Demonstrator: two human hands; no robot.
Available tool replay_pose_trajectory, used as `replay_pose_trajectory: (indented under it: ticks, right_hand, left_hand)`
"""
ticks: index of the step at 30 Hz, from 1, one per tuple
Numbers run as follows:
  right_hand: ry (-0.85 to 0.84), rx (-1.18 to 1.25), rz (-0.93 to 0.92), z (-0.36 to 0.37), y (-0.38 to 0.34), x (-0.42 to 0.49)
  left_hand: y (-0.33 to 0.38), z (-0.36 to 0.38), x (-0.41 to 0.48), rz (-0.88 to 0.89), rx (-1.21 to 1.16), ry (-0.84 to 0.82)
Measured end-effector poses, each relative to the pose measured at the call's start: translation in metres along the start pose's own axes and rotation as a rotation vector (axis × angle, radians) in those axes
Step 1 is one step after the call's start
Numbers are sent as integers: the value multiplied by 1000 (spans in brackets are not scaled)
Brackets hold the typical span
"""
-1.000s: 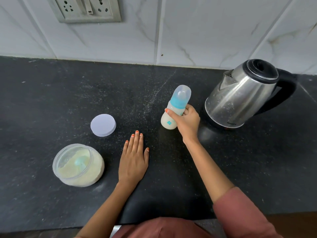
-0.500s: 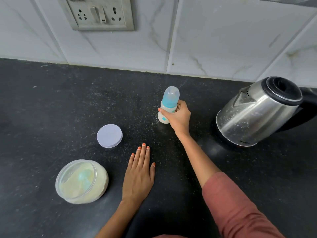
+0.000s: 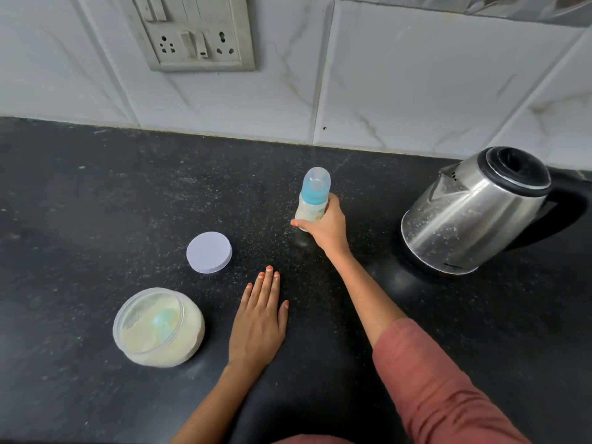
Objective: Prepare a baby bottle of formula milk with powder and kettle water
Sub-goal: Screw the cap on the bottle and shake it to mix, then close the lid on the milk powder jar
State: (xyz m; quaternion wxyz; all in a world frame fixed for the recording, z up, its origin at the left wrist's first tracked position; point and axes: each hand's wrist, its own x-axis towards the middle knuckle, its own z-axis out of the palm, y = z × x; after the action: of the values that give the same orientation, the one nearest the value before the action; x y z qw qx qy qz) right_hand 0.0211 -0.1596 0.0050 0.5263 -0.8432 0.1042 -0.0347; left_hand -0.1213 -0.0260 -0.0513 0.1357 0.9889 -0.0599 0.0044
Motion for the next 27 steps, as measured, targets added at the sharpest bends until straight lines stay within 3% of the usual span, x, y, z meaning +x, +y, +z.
replay_pose_trajectory:
  ticks: [8,12,18,23,27]
  right_hand:
    - [21,-29,-25,-16,26,-29]
    - [-5,-15,-70,-24,34,-49]
    - [-150,-16,-159,-10,24,-75]
    - [-331,-61,-249,22,-3,-89]
    - [-383,-154,-271,52,-21,-86]
  left_hand:
    - [1,-3,-3,-23,-101,47]
    - [7,-9,-14,-31,-172,151]
    - [16,-37,-35,-37,-277,399]
    - [7,-83,-45,40,-399,492]
    - [-18,-119,-52,123,-435,529]
